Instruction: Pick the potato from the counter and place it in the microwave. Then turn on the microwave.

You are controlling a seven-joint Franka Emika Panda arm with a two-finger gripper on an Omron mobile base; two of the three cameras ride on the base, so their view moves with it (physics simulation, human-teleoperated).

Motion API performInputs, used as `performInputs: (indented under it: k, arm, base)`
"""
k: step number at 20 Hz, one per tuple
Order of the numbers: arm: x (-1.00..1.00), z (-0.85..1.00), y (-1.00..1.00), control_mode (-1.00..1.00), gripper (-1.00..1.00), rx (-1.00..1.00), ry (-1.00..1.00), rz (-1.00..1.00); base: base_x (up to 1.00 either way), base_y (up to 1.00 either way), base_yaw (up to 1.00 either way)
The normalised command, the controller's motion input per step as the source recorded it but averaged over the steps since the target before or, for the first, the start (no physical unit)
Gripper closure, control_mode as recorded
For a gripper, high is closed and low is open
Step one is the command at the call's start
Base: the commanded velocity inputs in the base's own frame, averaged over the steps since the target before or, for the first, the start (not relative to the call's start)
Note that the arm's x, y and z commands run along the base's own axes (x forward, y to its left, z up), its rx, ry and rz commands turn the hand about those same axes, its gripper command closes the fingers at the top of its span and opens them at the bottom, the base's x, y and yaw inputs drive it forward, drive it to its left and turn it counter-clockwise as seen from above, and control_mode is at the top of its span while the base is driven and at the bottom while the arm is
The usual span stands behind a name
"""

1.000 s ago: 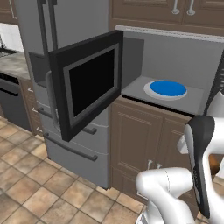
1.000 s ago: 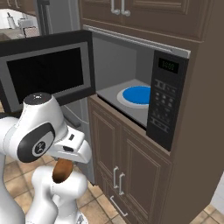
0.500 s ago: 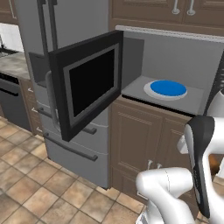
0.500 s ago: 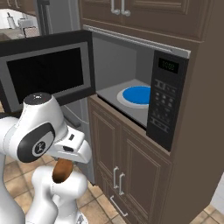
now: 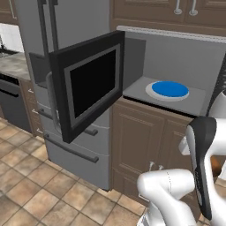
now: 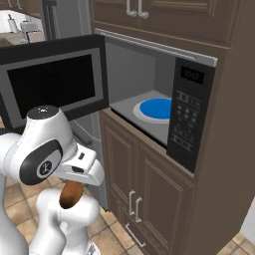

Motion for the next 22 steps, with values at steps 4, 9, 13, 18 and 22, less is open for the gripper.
performInputs:
  k: [4, 9, 13, 18, 22]
  arm:
    - [0.00, 0.00, 0.00, 1.00, 1.00, 0.00, 0.00, 0.00]
    - [0.00, 0.00, 0.00, 1.00, 1.00, 0.00, 0.00, 0.00]
    - [0.00, 0.00, 0.00, 1.00, 1.00, 0.00, 0.00, 0.00]
    - [0.00, 0.00, 0.00, 1.00, 1.00, 0.00, 0.00, 0.00]
    - [0.00, 0.00, 0.00, 1.00, 1.00, 0.00, 0.00, 0.00]
  base:
    - [0.27, 0.02, 0.00]
    - [0.21, 0.00, 0.00]
    - [0.17, 0.00, 0.00]
    - [0.11, 0.00, 0.00]
    - [0.12, 0.00, 0.00]
